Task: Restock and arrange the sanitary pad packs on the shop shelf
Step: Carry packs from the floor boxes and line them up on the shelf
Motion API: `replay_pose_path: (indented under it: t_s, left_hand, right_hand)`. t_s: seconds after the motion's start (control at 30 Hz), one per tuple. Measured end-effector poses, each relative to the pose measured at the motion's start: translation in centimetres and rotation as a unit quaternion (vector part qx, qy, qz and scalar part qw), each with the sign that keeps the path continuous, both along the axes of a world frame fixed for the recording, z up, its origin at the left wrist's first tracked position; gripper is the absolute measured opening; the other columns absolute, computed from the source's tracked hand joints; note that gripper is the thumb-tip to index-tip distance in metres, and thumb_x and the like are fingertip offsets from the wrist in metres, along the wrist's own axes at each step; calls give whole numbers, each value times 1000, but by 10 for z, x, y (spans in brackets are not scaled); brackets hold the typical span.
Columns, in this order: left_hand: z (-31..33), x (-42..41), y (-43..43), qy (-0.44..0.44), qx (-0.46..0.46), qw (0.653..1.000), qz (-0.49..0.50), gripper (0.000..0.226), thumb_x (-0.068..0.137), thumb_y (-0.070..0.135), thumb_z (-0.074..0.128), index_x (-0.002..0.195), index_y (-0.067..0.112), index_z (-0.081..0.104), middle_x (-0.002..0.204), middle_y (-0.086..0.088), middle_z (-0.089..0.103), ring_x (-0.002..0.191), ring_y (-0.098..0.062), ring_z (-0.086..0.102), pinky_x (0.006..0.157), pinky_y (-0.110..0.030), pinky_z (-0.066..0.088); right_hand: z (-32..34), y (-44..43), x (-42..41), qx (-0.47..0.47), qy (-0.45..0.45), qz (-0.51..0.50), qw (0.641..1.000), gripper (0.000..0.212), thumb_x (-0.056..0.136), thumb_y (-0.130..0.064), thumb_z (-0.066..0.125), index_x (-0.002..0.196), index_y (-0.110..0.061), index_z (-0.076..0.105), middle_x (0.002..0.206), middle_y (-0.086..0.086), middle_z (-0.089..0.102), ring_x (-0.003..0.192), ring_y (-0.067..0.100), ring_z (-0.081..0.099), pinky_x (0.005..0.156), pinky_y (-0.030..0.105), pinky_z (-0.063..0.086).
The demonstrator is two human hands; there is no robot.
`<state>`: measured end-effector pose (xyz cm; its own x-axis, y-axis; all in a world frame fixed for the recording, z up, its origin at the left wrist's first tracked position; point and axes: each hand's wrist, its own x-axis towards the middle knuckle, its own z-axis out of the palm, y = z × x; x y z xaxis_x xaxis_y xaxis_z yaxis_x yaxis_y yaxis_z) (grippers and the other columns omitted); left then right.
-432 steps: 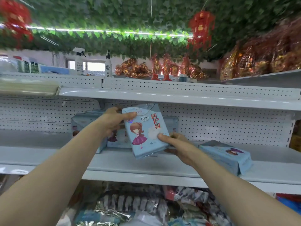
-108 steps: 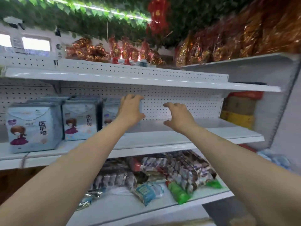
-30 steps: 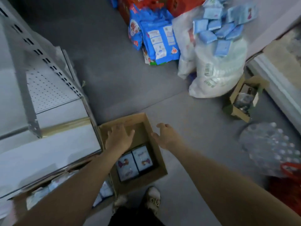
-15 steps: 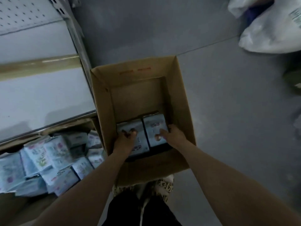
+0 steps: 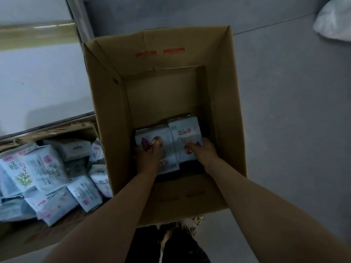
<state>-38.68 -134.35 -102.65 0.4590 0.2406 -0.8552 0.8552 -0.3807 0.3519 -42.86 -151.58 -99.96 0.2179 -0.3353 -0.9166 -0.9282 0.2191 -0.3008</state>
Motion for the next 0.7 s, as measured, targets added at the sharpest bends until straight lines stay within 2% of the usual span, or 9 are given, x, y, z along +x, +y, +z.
replay_pose_path:
  t_s: [0.07,0.13,0.23,0.3,0.37,0.47,0.57,0.63,0.7]
  left_hand:
    - [-6,0,3,-14,-17,1000,-9,82,88,59,64,153,19,32,150,-6,46,135,-29,47,106,-41,40]
    - [-12,0,3,-18,-39,999,-4,74,93,53,61,153,21,34,150,-5,46,135,-26,46,107,-40,39]
    - [-16,0,4,-18,-60,998,5,84,90,49,65,157,23,21,157,-6,37,141,-28,39,114,-47,34]
    - [-18,-1,8,-6,-69,998,8,94,89,48,67,159,23,11,161,-7,30,144,-28,33,116,-44,30]
    - [-19,0,12,6,-70,998,5,99,88,53,66,160,22,5,163,-6,25,146,-28,30,115,-42,28]
    - [-17,3,14,15,-78,997,10,106,83,60,64,160,22,3,163,-5,24,146,-28,31,118,-46,29]
    - [-16,6,14,20,-82,996,31,108,79,67,61,160,23,5,162,-4,26,146,-27,32,118,-48,31]
    - [-18,7,13,28,-73,996,41,105,82,69,57,160,22,6,163,-7,24,147,-28,30,119,-48,28]
    - [-20,6,14,34,-52,997,38,96,90,65,53,161,21,6,164,-9,21,148,-29,26,120,-47,25]
  right_hand:
    - [-8,-1,1,-11,4,-7,1000,47,89,-25,75,130,-9,58,120,7,66,105,21,63,81,32,53]
    - [-14,-2,3,-12,4,-18,1000,47,87,-27,77,127,-9,60,113,5,66,103,21,64,78,30,51]
    - [-19,0,4,-13,2,-33,999,60,81,-28,83,132,-11,56,122,6,65,111,23,63,78,32,53]
    - [-20,1,4,-3,-6,-48,999,68,78,-26,85,136,-14,51,126,7,64,110,22,64,81,35,56]
    - [-20,3,7,6,-16,-61,998,70,79,-22,85,136,-13,46,122,3,63,102,17,64,74,30,54]
    - [-15,4,18,-13,-38,-50,998,73,80,-18,84,136,-15,37,110,-7,54,91,9,57,68,22,48]
    - [-11,4,24,-37,-49,-52,997,98,75,-21,88,151,-14,28,126,-3,52,112,18,55,88,34,50]
    - [-12,3,23,-33,-44,-58,997,92,71,-25,90,148,-13,41,134,3,59,118,22,59,89,36,53]
    - [-11,4,21,-12,-37,-45,998,69,71,-26,89,132,-12,58,128,8,65,106,20,64,75,28,54]
